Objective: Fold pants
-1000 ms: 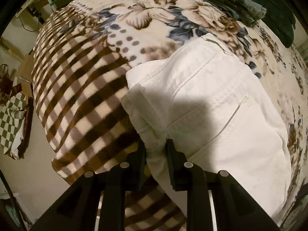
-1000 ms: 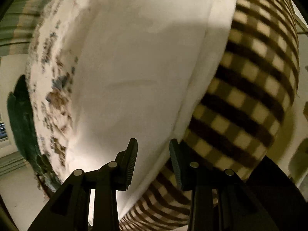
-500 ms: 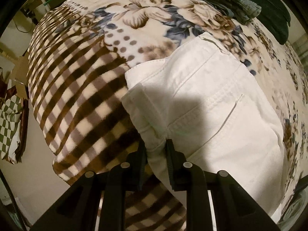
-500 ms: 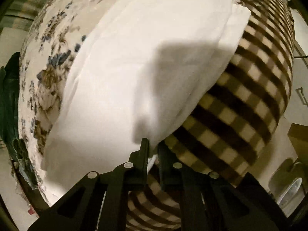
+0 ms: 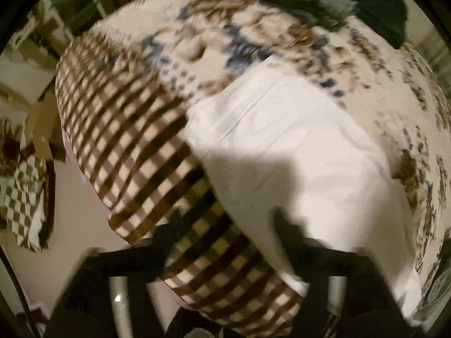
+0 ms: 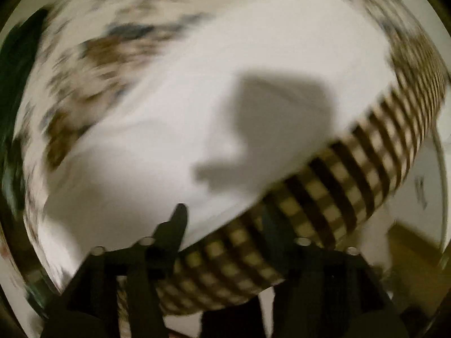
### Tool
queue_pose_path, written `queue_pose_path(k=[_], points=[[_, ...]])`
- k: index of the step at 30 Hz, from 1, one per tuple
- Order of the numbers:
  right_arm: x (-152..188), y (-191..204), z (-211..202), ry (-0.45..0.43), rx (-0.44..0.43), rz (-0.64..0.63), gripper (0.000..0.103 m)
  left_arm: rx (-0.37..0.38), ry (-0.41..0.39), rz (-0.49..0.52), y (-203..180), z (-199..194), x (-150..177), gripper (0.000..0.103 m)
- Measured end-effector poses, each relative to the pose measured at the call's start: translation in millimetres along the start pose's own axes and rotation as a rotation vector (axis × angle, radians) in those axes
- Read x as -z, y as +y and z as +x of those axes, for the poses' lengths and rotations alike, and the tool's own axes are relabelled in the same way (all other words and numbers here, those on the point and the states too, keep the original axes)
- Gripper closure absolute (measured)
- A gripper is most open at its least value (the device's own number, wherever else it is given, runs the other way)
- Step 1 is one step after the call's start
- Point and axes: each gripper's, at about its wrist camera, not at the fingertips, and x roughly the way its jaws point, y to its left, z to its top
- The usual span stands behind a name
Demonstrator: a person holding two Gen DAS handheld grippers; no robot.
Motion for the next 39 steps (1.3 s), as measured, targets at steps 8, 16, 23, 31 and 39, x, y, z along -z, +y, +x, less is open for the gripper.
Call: queue_pose_path(k=[8, 16, 23, 31, 39], points=[[-47.9, 197.9, 29.8, 0.099, -0.250, -0.374, 0.041, 0.083, -0.028, 0.138, -71.4, 24.6, -51.2, 0.017], [-88.7, 308.7, 132.5, 0.359, -0.199, -0.584, 0.041, 0.047, 0.043, 0.169, -89.4, 78.5, -74.1, 0.017], [-83.2, 309.2, 124.3, 0.208, -0.225, -0.601, 0.100, 0.052, 0.066, 0.130, -72.2, 95.6, -77.0, 0.017], [-101.6, 303.3, 141.0, 0.258, -0.205, -0.447, 0.093, 0.087, 0.076, 0.124, -71.3, 83.7, -84.7, 0.017], [-100.8, 341.2, 160.4, 0.426, -0.265, -0.474, 0.048, 0.101, 0.082, 0.092, -63.2, 85.9, -91.7, 0.017]])
